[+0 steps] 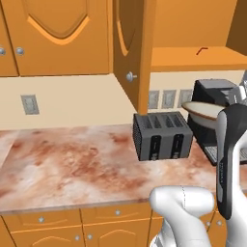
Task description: Pick the mug and place it in the sink. Pick the bowl and place it in the open cabinet and then close the cabinet.
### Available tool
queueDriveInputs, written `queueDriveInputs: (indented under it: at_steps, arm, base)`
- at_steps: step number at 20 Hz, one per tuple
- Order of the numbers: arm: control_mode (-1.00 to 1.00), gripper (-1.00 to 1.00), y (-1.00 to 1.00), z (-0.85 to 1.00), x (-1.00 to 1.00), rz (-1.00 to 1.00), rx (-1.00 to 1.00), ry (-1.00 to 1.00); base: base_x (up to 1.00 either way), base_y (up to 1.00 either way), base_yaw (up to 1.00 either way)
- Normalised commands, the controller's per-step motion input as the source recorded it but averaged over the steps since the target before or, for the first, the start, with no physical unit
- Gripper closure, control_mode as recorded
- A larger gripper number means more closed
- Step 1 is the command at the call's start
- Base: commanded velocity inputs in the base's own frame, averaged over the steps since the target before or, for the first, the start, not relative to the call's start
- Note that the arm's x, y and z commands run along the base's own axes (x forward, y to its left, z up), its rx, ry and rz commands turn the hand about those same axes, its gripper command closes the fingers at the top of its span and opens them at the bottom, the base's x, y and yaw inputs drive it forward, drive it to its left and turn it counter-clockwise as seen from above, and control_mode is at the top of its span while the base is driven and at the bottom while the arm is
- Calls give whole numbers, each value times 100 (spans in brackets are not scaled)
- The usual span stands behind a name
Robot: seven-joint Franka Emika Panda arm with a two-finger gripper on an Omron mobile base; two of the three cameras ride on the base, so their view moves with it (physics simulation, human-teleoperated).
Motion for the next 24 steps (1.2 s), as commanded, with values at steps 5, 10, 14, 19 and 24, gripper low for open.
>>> queueDriveInputs:
  at_steps: [5, 10, 14, 19, 24]
  arm:
    - [100, 100, 0, 0, 0, 0, 0, 0]
    - [100, 100, 0, 0, 0, 0, 0, 0]
    - [100, 100, 0, 0, 0, 0, 0, 0]
    - [100, 100, 0, 0, 0, 0, 0, 0]
    - [100, 100, 0, 0, 0, 0, 0, 0]
  base:
    - [-19, 0, -17]
    - [-16, 0, -20]
    - [15, 0, -15]
    - [76, 0, -1]
    - [100, -26, 3]
